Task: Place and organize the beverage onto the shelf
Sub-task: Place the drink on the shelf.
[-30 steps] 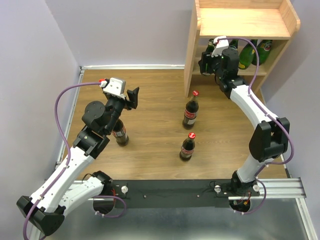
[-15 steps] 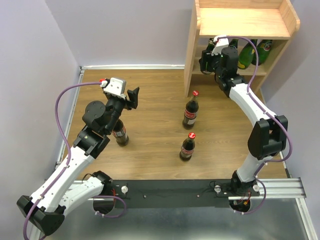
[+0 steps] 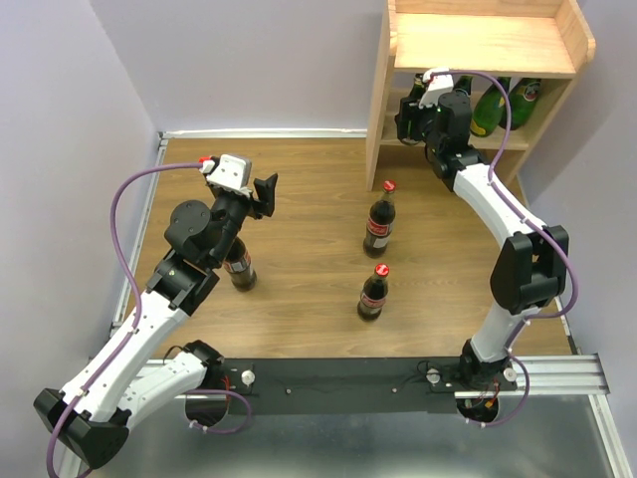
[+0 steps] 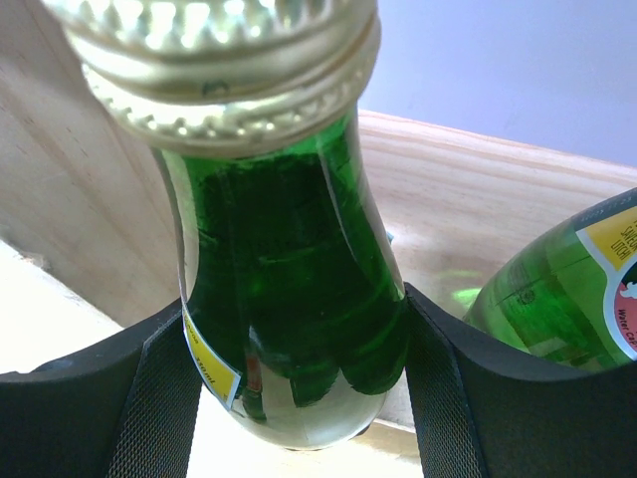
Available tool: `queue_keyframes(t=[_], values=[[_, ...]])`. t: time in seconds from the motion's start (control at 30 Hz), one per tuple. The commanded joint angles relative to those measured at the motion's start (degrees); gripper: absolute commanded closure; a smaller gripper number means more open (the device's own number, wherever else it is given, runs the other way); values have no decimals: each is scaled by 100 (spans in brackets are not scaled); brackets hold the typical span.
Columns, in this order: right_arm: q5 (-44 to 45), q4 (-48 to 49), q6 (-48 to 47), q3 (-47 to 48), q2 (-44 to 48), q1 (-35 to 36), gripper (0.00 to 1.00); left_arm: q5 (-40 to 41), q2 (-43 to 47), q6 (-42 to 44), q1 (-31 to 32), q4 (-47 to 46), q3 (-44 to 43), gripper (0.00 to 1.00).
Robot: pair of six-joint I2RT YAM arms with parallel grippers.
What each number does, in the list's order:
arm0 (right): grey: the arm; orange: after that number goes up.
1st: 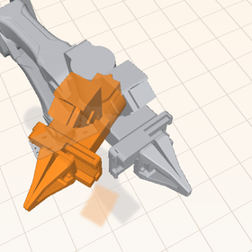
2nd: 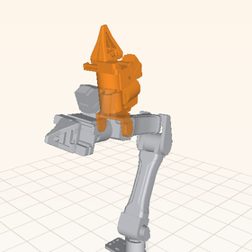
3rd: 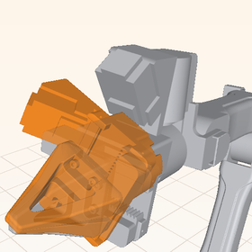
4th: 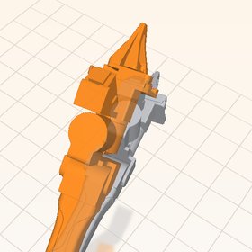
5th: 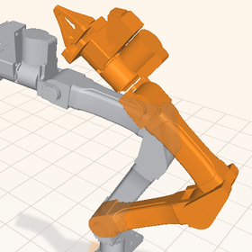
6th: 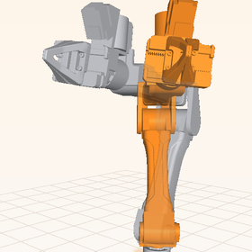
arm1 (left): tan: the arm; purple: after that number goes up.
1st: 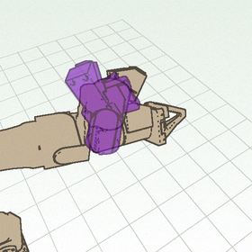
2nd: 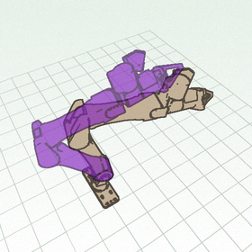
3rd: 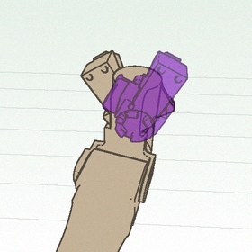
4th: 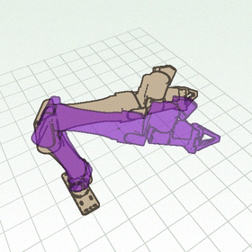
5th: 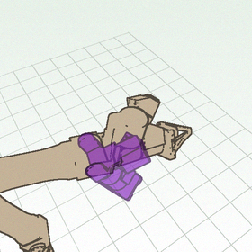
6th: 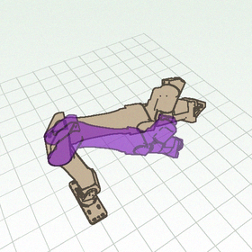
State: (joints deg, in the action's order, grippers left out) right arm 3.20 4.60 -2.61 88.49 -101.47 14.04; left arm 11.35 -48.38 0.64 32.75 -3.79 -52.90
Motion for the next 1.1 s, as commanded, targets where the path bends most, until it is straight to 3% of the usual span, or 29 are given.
queue_keyframes(t=[0.0,0.13,0.37,0.5,0.53,1.07], values=[[330,779,129,239,66,-95,82,104,-22,15,12,-95,61,28],[330,841,121,143,75,-86,72,104,4,15,21,-95,61,28],[304,955,85,-51,127,-95,67,104,-5,6,21,-95,61,28],[216,1130,50,-226,180,-95,91,95,-22,-12,21,-95,52,28],[181,1235,33,-244,180,-95,92,95,-22,-3,21,-95,52,28],[295,2009,-99,-622,137,-86,94,33,-172,-47,21,-104,-18,28]])
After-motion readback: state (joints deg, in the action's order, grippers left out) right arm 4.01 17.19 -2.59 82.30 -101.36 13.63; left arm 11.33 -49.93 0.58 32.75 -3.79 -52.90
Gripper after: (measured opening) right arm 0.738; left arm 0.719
